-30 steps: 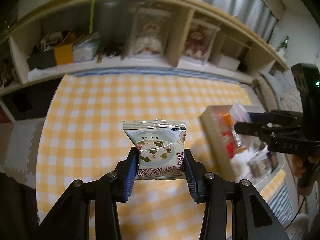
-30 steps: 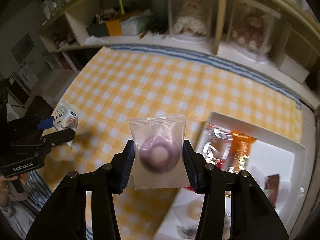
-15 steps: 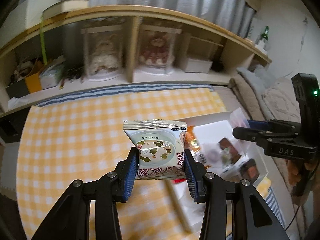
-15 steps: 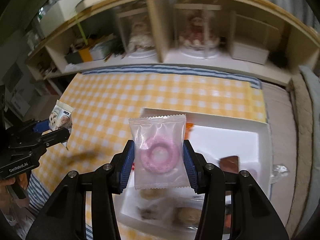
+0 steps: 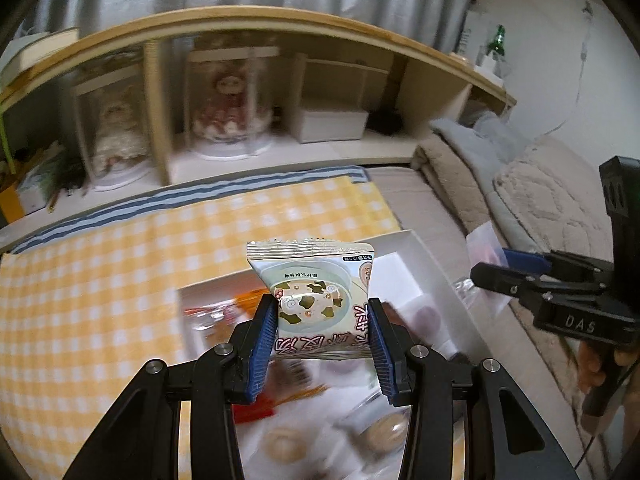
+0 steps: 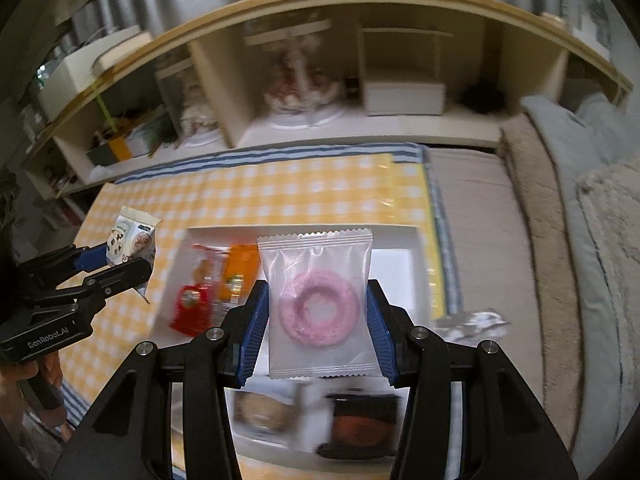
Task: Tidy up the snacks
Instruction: 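Carry both packets over the white tray and open both tools to release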
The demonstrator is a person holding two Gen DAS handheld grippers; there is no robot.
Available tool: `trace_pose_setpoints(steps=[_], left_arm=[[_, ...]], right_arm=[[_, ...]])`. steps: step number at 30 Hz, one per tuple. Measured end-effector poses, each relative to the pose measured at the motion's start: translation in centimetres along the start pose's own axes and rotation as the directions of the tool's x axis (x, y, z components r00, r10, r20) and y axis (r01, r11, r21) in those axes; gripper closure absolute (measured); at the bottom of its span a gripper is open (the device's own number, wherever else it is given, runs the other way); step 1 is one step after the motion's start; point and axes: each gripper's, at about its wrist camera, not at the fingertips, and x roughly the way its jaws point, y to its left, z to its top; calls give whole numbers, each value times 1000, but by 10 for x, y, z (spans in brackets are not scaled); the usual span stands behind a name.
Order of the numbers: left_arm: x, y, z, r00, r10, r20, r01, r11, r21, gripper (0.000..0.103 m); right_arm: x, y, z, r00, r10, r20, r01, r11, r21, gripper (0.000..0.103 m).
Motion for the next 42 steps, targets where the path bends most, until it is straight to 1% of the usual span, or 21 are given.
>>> trace_pose_setpoints(steps=[4,9,15,17,18,19,20,21,23,24,25,28,29,30,31,32,33,34,35,40,42], left_arm=[[50,-18,10,999,-31,-31,31,999,-25,60],[114,-27,22,996,-49,-74,43,996,-81,60],[175,-17,30,994,-36,-105,21,989,-146,59],[188,-11,32,994,-28,-108,10,986,-164,59],[194,-8,33,994,-21,-103,3,985,-170,54],[198,-5,34,995,-18,-99,1,985,-174,37],[203,-2,35,995,-21,-95,4,984,-176,31],[203,-1,35,996,-18,-90,2,984,-177,27],[204,3,36,996,-15,-92,-1,985,-172,25],[203,6,35,995,-14,-95,-2,985,-171,22],[203,7,35,995,-15,-95,-1,985,-171,20],[194,9,30,995,-3,-97,-12,988,-157,14],[192,10,30,995,0,-96,-15,988,-151,12],[187,8,28,995,1,-95,-15,989,-147,9],[184,7,27,995,2,-96,-16,990,-142,5],[180,6,25,995,6,-98,-19,990,-138,3],[176,5,24,995,8,-99,-21,991,-134,0],[172,4,23,995,10,-99,-23,991,-131,0],[167,4,22,995,11,-99,-23,991,-129,0],[135,1,16,995,15,-98,-27,992,-121,0],[114,4,12,995,14,-99,-26,992,-126,0]], right_arm=[[10,-29,-3,1000,-23,-6,23,999,26,54],[33,-52,-1,1000,-18,-16,19,998,59,54],[76,-66,9,999,8,-53,-3,996,92,54],[89,-69,12,997,18,-70,-10,994,107,54],[95,-70,13,997,24,-77,-15,993,116,54],[102,-72,15,996,32,-85,-21,992,125,52],[107,-73,16,995,40,-89,-28,991,132,51],[111,-74,17,995,48,-90,-35,990,140,49],[116,-76,20,994,76,-78,-62,985,164,43],[118,-78,20,994,84,-74,-69,982,176,41],[118,-79,20,993,91,-70,-76,979,187,36],[114,-80,16,994,84,-71,-69,979,193,29],[114,-80,15,994,81,-73,-66,979,192,24],[112,-80,13,994,79,-74,-63,980,190,21],[109,-80,11,994,77,-74,-62,980,188,15],[106,-79,10,994,75,-74,-60,981,184,9],[103,-79,7,995,72,-73,-58,982,179,7],[98,-78,5,995,66,-72,-53,983,174,2],[96,-77,4,996,62,-70,-49,984,171,0],[74,-70,-1,998,41,-53,-32,988,150,0],[65,-65,-3,998,33,-45,-27,990,137,0]])
